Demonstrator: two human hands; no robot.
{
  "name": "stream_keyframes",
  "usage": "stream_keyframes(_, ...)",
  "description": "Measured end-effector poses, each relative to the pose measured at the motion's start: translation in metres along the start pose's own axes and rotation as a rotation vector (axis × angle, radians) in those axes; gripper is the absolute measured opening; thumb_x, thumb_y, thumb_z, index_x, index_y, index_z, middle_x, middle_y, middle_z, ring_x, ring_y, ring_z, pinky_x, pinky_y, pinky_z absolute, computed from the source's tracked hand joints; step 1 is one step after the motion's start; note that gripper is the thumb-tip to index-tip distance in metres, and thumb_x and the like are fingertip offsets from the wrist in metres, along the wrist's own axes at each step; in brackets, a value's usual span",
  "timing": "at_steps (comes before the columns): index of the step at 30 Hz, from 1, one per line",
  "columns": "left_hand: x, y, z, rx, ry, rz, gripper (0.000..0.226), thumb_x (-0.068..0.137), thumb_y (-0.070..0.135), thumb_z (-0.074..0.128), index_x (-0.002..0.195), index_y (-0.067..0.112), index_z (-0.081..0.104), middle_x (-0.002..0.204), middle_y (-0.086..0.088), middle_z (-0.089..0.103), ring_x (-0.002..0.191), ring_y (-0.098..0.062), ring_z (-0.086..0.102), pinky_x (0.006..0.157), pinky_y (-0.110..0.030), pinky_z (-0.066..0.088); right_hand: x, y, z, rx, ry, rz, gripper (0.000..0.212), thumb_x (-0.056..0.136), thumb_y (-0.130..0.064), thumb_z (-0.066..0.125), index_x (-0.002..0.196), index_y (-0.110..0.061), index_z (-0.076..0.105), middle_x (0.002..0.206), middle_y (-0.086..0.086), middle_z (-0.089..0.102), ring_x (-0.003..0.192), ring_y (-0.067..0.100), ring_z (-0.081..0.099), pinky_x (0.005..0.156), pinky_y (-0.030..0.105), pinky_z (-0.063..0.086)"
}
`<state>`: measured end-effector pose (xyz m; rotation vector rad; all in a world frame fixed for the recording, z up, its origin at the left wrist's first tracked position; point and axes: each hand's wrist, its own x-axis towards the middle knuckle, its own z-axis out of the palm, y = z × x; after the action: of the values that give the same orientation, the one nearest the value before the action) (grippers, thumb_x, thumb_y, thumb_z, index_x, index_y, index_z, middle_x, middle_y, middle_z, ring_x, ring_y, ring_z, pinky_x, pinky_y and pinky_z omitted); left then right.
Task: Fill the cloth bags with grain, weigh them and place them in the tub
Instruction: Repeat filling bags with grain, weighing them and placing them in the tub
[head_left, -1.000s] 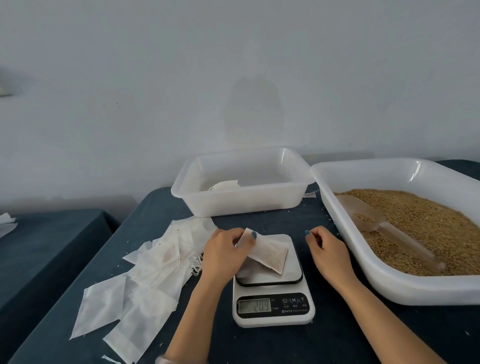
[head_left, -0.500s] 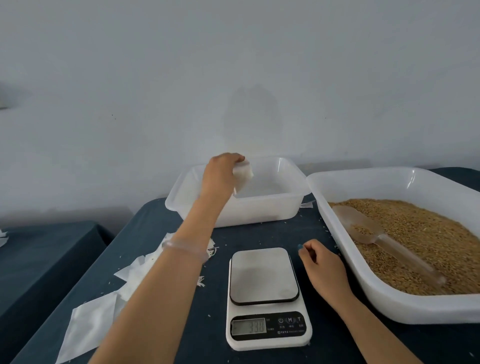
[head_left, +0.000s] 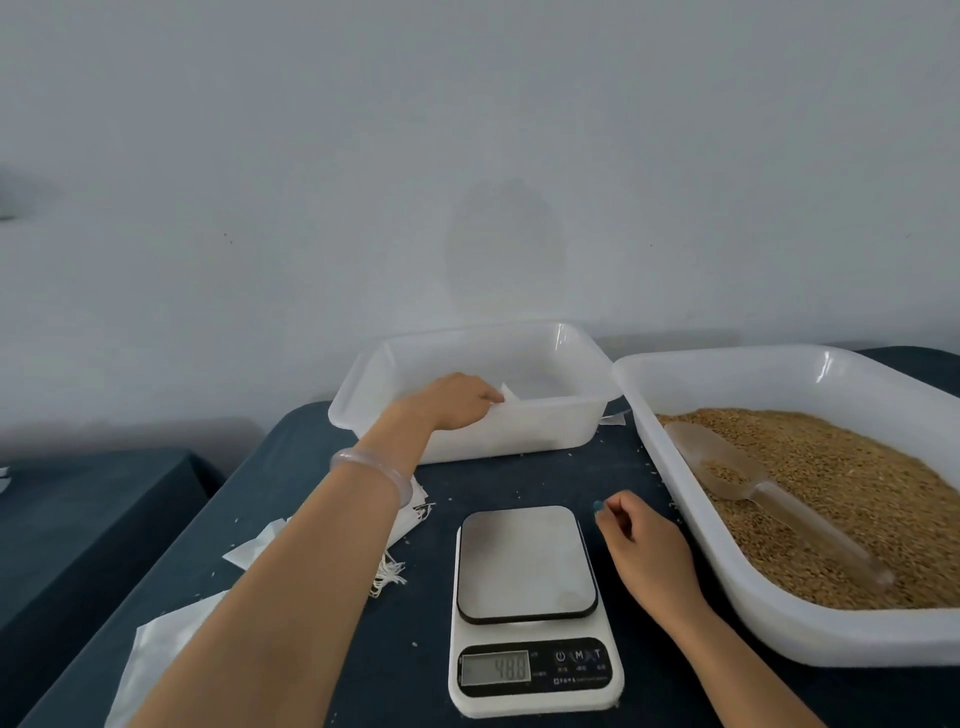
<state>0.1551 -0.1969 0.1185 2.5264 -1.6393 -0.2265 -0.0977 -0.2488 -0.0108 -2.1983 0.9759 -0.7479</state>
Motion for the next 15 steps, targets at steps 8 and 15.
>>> stream_keyframes(8,-0.052,-0.036,-0.021,-0.259,0.514,-0.162,0.027,0.093,0.013,0.045,0.103,0.024,0.068,0.106,0.005,0.069,0.097,-0.018,0.063,0.084,-0.034,0.051,0.000,0.003,0.001,0.032,-0.005,0.014,0.020,0.099,-0.035,0.052,0.081,-0.027,0.052,0.067,-0.007,0.057,0.058,0.006,0.053,0.053,0.018,0.033)
stream_keyframes(15,-0.125,-0.096,0.030,0.143,-0.066,-0.682,0.024,0.098,0.032,0.052,0.113,0.013,0.056,0.111,-0.004,0.061,0.107,-0.024,0.059,0.087,-0.034,0.049,0.001,0.004,0.002,0.032,0.018,0.000,0.022,0.098,-0.035,0.053,0.077,-0.027,0.053,0.065,-0.005,0.058,0.058,0.007,0.054,0.051,0.021,0.032)
